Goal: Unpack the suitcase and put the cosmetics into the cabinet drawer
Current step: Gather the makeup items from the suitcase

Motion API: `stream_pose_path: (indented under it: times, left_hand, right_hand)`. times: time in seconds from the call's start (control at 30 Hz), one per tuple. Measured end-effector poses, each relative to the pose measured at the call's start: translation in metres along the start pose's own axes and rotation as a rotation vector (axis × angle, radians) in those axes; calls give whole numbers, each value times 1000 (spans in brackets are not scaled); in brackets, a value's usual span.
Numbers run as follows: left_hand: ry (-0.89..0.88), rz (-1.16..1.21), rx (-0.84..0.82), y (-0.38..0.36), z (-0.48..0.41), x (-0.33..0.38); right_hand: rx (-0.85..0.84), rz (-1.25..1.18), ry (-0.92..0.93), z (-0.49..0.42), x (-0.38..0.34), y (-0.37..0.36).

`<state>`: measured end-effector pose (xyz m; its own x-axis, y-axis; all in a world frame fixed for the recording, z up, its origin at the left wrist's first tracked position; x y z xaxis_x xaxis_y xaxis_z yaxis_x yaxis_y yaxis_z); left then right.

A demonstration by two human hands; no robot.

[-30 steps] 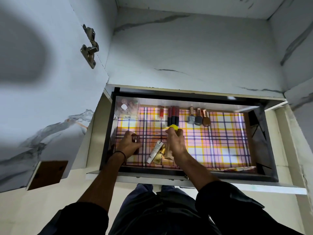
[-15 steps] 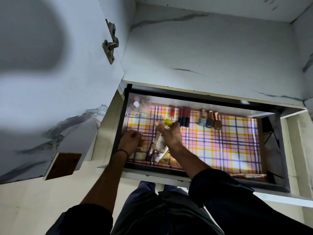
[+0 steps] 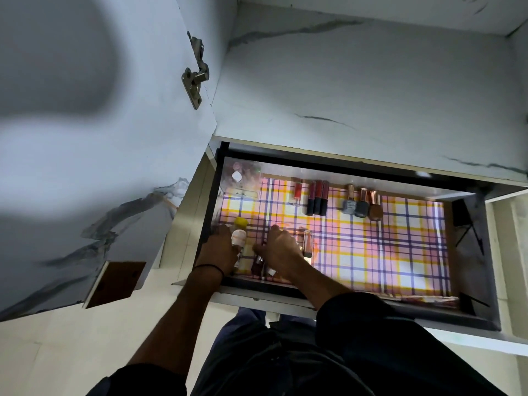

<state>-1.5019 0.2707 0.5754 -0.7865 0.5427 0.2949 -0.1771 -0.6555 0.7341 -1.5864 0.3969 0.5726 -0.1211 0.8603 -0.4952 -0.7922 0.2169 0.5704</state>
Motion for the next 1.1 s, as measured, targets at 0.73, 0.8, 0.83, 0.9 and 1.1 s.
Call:
stream_pose_path:
  times: [0.73,0.8,0.83,0.9,1.1]
  left_hand:
    - [-82,-91,195,-2,4,1]
    - [-98,-87,194,-1,4,2]
    - [-110,-83,192,-1,4,2]
    - [-127,-75,183,-2,2,1]
    - [-132,-26,183,-3,2,-2]
  right_hand:
    - [271,-431,142,-60,-14,53]
    - [269,-445,118,-60,-9,46]
    - [275,-476,103,-61,-8,44]
    - [290,-529,91,-65,-11,44]
    - [328,-515,211,-75,-20,53]
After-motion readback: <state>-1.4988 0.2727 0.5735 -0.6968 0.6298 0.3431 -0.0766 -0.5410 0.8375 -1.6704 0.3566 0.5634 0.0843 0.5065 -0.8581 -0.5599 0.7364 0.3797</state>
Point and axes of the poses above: each hand's wrist, its own z-axis away from the middle knuckle, its own y-axis out of the back of the hand, x = y × z, the point moved 3 cm from there along -z, towards the middle knuckle, and after that the axes turned 3 degrees about y, right-handed, at the moved point
